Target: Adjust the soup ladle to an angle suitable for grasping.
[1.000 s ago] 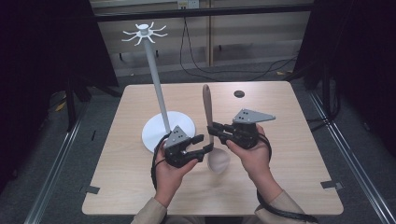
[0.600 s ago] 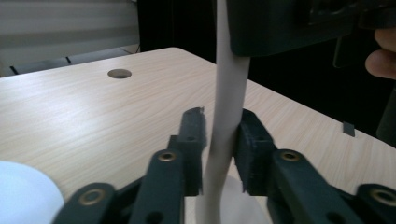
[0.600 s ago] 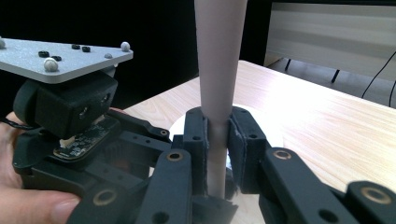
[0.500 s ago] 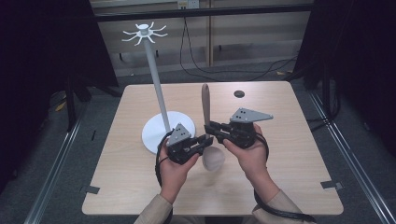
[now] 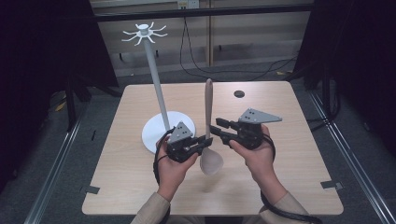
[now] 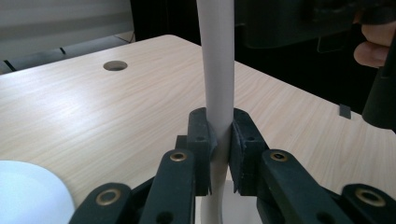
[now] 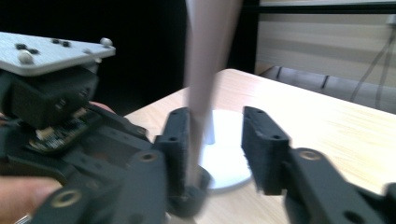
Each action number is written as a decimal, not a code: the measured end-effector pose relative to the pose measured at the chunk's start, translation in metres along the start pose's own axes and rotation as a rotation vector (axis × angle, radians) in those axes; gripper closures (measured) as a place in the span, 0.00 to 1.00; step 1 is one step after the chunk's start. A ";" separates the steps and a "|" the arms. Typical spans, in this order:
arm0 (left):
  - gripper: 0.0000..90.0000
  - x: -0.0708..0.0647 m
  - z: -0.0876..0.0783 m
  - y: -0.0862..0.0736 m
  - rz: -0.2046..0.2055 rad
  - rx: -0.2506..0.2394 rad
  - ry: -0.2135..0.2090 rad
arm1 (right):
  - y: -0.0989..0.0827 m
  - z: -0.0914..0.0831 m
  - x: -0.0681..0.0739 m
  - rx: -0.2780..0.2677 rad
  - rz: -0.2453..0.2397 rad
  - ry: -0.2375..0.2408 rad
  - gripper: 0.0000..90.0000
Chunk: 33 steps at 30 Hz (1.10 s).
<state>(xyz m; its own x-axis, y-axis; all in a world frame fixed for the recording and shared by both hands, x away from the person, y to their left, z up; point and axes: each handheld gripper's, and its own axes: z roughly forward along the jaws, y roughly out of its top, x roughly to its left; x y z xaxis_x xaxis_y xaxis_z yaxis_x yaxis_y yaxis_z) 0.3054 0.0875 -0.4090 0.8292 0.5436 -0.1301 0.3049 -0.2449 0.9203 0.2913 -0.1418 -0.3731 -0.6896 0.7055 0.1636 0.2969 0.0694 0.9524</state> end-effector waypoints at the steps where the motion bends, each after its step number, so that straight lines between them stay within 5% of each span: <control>1: 0.89 0.002 -0.001 0.000 -0.001 -0.004 -0.009 | -0.001 -0.003 -0.003 -0.003 0.003 -0.005 0.59; 8: 0.89 0.009 -0.008 0.005 -0.025 -0.014 -0.003 | -0.024 -0.019 -0.020 0.079 0.005 -0.073 0.34; 14: 0.89 0.014 -0.014 0.009 -0.031 -0.020 0.012 | -0.050 -0.028 -0.029 0.158 -0.013 -0.114 0.22; 20: 0.89 0.018 -0.018 0.014 -0.028 -0.028 0.012 | -0.074 -0.034 -0.036 0.251 -0.008 -0.136 0.14; 33: 0.89 0.025 -0.023 0.026 -0.034 -0.037 0.046 | -0.101 -0.042 -0.048 0.307 0.018 -0.151 0.06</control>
<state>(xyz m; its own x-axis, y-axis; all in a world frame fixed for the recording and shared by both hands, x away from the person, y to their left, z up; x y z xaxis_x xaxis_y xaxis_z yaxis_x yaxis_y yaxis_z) 0.3232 0.1132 -0.3801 0.7959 0.5878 -0.1450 0.3141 -0.1961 0.9289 0.2668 -0.2129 -0.4660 -0.5838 0.8033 0.1177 0.5089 0.2491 0.8240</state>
